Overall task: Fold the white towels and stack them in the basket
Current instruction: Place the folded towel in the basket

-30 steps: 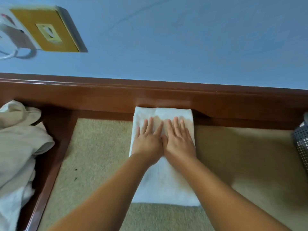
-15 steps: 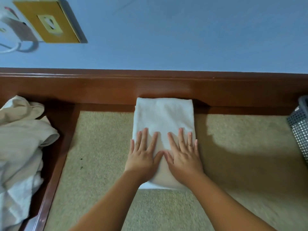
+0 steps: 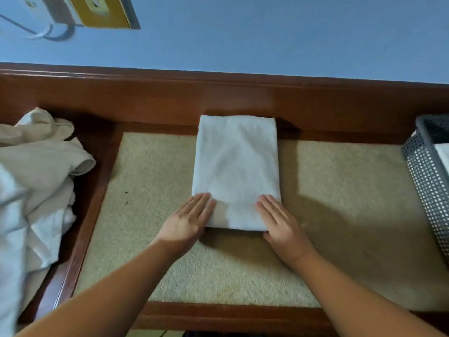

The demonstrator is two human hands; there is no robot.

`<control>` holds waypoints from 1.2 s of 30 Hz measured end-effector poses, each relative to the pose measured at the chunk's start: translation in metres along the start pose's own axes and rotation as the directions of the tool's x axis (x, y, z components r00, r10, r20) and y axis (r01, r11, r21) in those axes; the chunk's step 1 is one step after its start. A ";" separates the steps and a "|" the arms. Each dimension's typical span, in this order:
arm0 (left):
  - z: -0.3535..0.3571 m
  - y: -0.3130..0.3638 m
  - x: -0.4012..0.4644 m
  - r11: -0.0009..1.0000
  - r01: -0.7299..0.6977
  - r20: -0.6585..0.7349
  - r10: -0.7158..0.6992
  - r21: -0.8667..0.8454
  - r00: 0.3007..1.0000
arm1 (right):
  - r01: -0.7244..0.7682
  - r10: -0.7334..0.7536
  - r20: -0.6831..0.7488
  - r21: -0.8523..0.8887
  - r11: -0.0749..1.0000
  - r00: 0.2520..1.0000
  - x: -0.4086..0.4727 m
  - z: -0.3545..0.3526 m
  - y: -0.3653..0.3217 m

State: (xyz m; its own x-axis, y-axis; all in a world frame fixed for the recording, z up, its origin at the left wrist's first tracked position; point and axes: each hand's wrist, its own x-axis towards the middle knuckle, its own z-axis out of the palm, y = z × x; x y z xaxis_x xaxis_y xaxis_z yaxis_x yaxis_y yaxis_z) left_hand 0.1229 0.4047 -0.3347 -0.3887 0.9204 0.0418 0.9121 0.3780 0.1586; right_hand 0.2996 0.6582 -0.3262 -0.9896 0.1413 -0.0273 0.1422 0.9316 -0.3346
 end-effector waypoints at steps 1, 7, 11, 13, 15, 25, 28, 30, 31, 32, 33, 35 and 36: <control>-0.001 0.001 0.001 1.000 0.020 0.010 -0.019 -0.007 1.000 | -0.035 0.035 0.016 0.026 0.999 0.999 0.000 -0.004 -0.004; -0.072 0.012 0.018 0.966 0.221 0.101 -0.208 -0.133 0.973 | -0.288 0.269 0.146 0.127 0.949 0.952 0.017 -0.083 -0.035; -0.159 0.018 0.021 0.903 0.325 0.121 -0.303 -0.282 0.945 | -0.264 0.251 0.082 0.252 0.931 0.965 0.009 -0.158 -0.046; -0.201 0.022 0.017 0.838 0.318 0.052 -0.330 -0.442 0.942 | -0.223 0.243 -0.007 0.372 0.901 0.970 -0.001 -0.194 -0.049; -0.238 0.029 0.016 0.765 0.265 -0.017 -0.340 -0.586 0.940 | -0.190 0.255 -0.081 0.465 0.865 0.964 -0.008 -0.228 -0.055; -0.198 0.007 0.075 0.367 0.316 0.064 -0.559 -0.875 0.827 | -0.345 0.531 0.143 0.889 0.302 0.835 0.050 -0.216 -0.015; -0.133 -0.002 0.096 0.050 0.472 0.338 -0.633 -0.880 0.697 | -0.456 0.593 0.274 0.872 0.180 0.758 0.074 -0.152 0.013; -0.097 -0.006 0.096 -0.095 0.594 0.515 -0.619 -0.799 0.593 | -0.604 0.604 0.401 0.779 0.171 0.688 0.076 -0.106 0.030; -0.080 -0.007 0.091 -0.100 0.636 0.549 -0.616 -0.765 0.565 | -0.669 0.611 0.448 0.719 0.187 0.652 0.071 -0.088 0.034; -0.064 -0.008 0.085 -0.064 0.669 0.554 -0.621 -0.741 0.555 | -0.704 0.619 0.465 0.677 0.212 0.633 0.064 -0.073 0.036; -0.049 -0.007 0.079 -0.011 0.694 0.538 -0.640 -0.720 0.549 | -0.708 0.638 0.451 0.671 0.219 0.624 0.057 -0.064 0.034; -0.033 0.002 0.068 0.088 0.743 0.510 -0.673 -0.664 0.536 | -0.667 0.698 0.364 0.713 0.218 0.617 0.043 -0.046 0.031; -0.033 0.013 0.062 0.120 0.763 0.508 -0.680 -0.635 0.529 | -0.651 0.726 0.317 0.722 0.233 0.611 0.034 -0.038 0.029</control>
State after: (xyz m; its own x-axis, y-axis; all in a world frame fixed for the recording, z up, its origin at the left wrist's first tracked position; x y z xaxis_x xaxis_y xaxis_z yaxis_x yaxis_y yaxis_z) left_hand 0.1058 0.4636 -0.2978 -0.7598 0.2810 -0.5863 -0.2695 0.6846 0.6773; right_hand 0.2712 0.7023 -0.3014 -0.5082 0.6560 -0.5580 0.6619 -0.1170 -0.7404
